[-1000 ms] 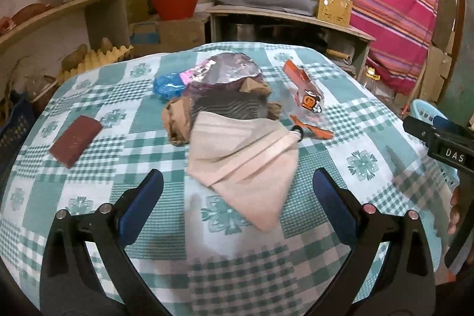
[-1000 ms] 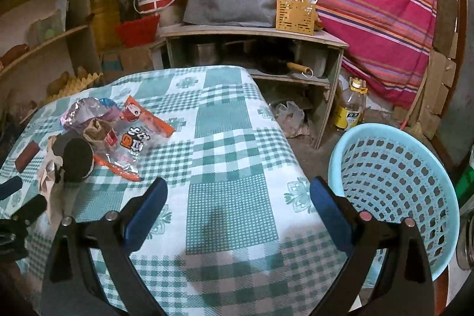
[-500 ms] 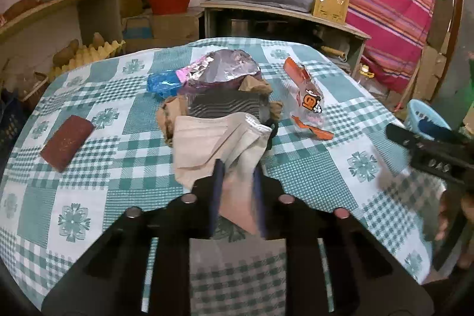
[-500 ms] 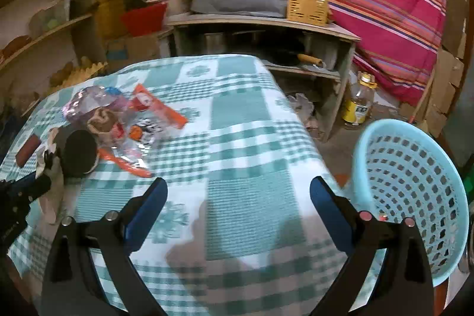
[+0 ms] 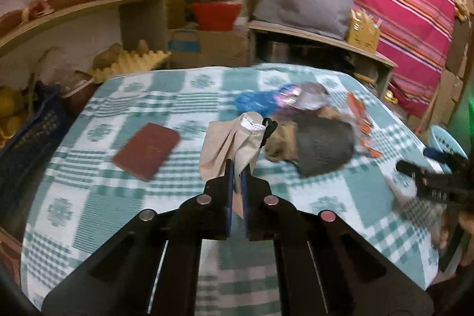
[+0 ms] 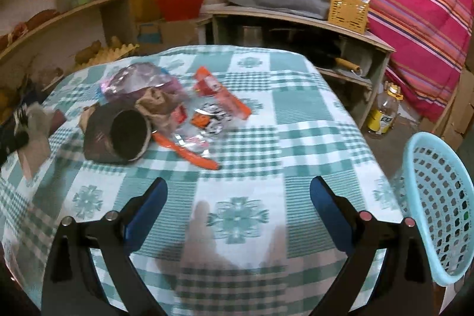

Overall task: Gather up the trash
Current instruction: 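Grasp the beige cloth with the left tool, then grasp the clear orange-printed wrapper with the right tool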

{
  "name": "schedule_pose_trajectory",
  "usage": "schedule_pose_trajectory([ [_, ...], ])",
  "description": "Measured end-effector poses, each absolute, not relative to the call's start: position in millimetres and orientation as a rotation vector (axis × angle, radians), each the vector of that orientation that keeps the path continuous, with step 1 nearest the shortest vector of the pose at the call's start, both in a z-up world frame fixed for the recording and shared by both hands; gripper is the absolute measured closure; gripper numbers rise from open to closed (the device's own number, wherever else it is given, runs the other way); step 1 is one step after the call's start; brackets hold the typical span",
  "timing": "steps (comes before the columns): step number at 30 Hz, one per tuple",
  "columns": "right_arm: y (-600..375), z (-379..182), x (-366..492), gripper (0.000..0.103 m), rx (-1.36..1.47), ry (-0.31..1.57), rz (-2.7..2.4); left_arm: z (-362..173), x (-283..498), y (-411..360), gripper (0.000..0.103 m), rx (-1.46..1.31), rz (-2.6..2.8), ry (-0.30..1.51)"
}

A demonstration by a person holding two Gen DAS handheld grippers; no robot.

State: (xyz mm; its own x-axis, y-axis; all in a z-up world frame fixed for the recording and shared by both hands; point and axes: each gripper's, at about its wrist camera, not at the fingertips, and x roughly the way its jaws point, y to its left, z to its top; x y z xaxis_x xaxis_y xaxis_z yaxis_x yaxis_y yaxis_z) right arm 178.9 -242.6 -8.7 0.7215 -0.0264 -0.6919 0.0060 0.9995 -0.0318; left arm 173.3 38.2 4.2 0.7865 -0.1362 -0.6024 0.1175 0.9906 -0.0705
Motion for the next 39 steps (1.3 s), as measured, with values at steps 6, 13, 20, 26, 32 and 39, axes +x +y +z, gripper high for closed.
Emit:
schedule_pose_trajectory([
  [6, -222.0, -13.3, 187.0, 0.008, -0.08, 0.782, -0.011, 6.6, 187.2, 59.5, 0.099, -0.088, -0.1, 0.651],
  [13, -201.5, -16.8, 211.2, 0.008, -0.176, 0.796, -0.016, 4.8, 193.3, 56.9, 0.099, -0.086, -0.102, 0.655],
  [20, -186.8, -20.5, 238.3, 0.018, -0.242, 0.813, -0.034, 3.3, 200.9, 55.3, 0.099, -0.098, -0.102, 0.662],
  [26, -191.3, -24.2, 252.9, 0.051, -0.203, 0.854, 0.011, -0.6, 204.4, 49.9, 0.099, -0.074, -0.097, 0.672],
  [32, -198.7, -21.1, 250.9, 0.077, -0.159, 0.844, 0.073, -1.2, 204.5, 49.0, 0.099, -0.07, -0.093, 0.676],
  [39, -215.7, -11.0, 238.5, 0.088, -0.111, 0.798, 0.084, -0.3, 203.0, 47.9, 0.099, -0.071, -0.091, 0.67],
])
